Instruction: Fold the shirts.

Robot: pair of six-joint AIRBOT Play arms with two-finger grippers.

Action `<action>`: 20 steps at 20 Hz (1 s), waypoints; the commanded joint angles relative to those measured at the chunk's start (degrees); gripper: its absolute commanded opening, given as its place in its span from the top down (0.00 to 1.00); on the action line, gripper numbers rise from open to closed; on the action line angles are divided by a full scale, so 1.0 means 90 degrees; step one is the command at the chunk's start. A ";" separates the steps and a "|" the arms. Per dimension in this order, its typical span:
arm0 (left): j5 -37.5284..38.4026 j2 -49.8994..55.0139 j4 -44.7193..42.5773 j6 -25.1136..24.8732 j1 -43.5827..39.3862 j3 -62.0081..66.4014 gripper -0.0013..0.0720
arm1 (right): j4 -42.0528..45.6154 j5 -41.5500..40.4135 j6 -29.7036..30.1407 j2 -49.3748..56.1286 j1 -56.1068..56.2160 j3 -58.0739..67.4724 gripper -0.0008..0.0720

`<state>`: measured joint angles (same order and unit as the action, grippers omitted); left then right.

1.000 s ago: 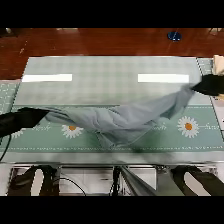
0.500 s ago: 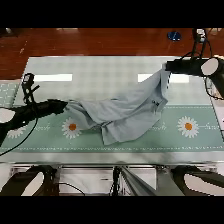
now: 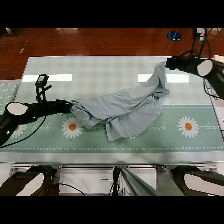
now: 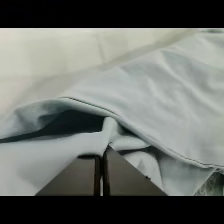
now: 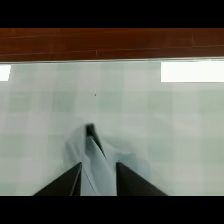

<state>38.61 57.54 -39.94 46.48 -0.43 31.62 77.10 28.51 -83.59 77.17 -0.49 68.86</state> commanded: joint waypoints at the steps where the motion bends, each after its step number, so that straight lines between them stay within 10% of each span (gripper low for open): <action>1: 0.0146 0.0034 -0.0007 -0.0027 -0.0075 0.0027 0.95 | 0.0114 0.1729 -0.0012 -0.0969 -0.0389 0.0374 0.50; 7: 0.0240 0.0034 -0.0010 -0.0119 -0.0075 0.0027 0.95 | 0.0692 0.5683 -0.0015 -0.2353 -0.2237 -0.1180 0.28; 12: 0.0236 0.0036 -0.0010 -0.0121 -0.0075 0.0027 0.95 | -0.3058 0.5204 0.0896 -0.2674 -0.2696 -0.3679 0.26; 20: 0.0216 0.0036 -0.0010 -0.0284 -0.0075 0.0027 0.95 | -0.3575 0.3534 0.0527 -0.2667 -0.0775 -0.5166 0.26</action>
<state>40.66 57.84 -40.03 44.34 -1.08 31.81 48.77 67.18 -77.32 53.25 -13.52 26.30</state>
